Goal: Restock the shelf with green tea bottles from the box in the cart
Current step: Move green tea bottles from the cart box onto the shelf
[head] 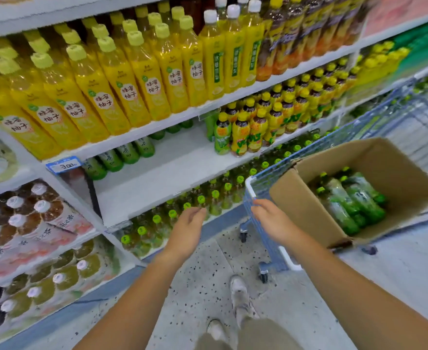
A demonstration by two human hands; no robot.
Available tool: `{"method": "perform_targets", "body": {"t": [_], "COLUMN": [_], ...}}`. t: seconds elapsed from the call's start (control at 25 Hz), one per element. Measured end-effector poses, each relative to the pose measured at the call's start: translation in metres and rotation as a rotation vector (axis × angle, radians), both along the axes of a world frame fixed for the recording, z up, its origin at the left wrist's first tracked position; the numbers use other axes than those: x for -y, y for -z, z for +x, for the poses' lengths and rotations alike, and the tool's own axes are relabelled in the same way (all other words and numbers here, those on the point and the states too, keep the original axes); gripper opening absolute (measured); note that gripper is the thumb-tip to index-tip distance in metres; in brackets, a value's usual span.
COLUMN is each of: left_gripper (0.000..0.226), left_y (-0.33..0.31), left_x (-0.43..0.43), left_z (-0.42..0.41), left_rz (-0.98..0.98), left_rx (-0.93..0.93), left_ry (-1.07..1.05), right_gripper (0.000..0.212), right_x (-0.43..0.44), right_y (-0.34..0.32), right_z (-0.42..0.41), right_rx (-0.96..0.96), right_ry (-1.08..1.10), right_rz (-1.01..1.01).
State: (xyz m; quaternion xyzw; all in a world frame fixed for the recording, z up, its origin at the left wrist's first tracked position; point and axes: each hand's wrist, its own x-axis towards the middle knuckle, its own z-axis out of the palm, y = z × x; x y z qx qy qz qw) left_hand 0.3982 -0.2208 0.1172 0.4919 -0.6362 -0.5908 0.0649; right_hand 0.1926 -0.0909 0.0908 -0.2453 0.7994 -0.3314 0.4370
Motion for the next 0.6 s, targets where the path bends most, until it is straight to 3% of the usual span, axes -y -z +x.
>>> {"method": "perform_targets", "body": {"t": [0.24,0.6], "left_gripper": [0.04,0.026], "left_y": [-0.013,-0.018], "left_x": [-0.056,-0.142], "left_z": [-0.046,-0.141], "left_rz": [-0.001,0.048], "left_rx": [-0.046,-0.105], "left_ry": [0.131,0.254], "right_gripper": [0.055,0.051], "right_x": [-0.087,-0.191], "right_y": [-0.02,-0.037], "right_z": [-0.003,-0.076], "right_rx": [-0.032,-0.016], "right_ry": [0.211,0.325], "right_rz": [-0.024,-0.05]}}
